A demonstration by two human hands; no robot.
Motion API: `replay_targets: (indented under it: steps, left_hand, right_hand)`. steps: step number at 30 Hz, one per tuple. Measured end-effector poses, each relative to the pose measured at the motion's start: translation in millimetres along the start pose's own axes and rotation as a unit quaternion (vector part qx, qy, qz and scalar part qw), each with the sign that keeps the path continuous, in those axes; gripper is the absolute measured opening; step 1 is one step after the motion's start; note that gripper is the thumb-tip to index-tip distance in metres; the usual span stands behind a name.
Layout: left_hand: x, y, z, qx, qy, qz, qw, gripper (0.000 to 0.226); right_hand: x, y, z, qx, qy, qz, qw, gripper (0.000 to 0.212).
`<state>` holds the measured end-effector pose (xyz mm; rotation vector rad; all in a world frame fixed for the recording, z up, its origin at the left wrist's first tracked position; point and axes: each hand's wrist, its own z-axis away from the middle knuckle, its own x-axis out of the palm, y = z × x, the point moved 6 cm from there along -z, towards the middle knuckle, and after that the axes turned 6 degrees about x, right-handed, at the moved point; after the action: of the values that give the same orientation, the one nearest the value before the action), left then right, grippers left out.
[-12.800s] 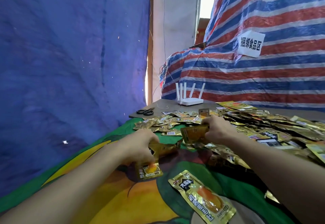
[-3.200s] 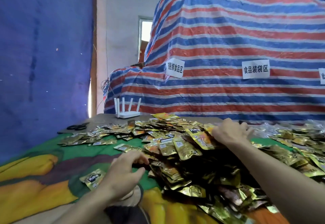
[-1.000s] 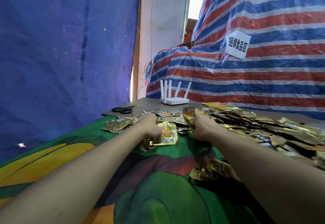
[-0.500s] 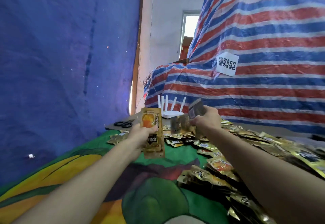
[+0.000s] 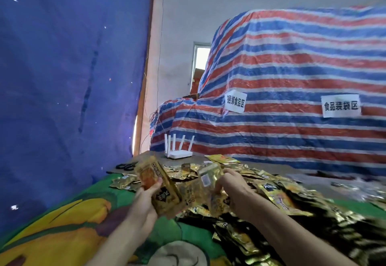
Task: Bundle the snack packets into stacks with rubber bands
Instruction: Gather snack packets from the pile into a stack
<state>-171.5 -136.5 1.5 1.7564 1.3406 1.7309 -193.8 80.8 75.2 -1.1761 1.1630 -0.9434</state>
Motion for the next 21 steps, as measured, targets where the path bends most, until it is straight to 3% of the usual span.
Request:
replay_targets:
  steps: [4, 7, 10, 14, 16, 18, 21]
  left_hand:
    - [14.2, -17.4, 20.7, -0.006, 0.008, -0.025, 1.000, 0.034]
    - [16.6, -35.2, 37.2, -0.022, 0.014, -0.038, 0.999, 0.034]
    - [14.3, -44.8, 47.5, -0.021, 0.033, -0.063, 0.997, 0.048]
    - [13.5, -45.5, 46.0, 0.003, 0.024, -0.130, 0.991, 0.041]
    - [8.8, -48.0, 40.9, 0.021, 0.018, -0.165, 0.986, 0.032]
    - [4.5, -50.8, 35.2, 0.045, 0.013, -0.201, 0.978, 0.039]
    - [11.2, -60.9, 40.2, 0.081, -0.038, -0.271, 0.959, 0.051]
  right_hand:
    - [-13.3, 29.0, 25.0, 0.000, -0.048, -0.050, 0.998, 0.048]
    - [-22.9, 50.7, 32.1, -0.003, 0.010, -0.100, 0.995, 0.039]
    - [-22.0, 68.1, 40.5, -0.042, 0.040, -0.164, 0.985, 0.025]
    - [-18.3, 87.5, 47.1, -0.107, 0.010, -0.242, 0.964, 0.047]
    - [-17.1, 87.5, 48.5, -0.132, -0.019, -0.260, 0.956, 0.038]
    - [-14.8, 84.7, 52.0, -0.153, -0.031, -0.228, 0.961, 0.034]
    - [-7.5, 89.9, 58.9, -0.179, -0.022, -0.091, 0.979, 0.040]
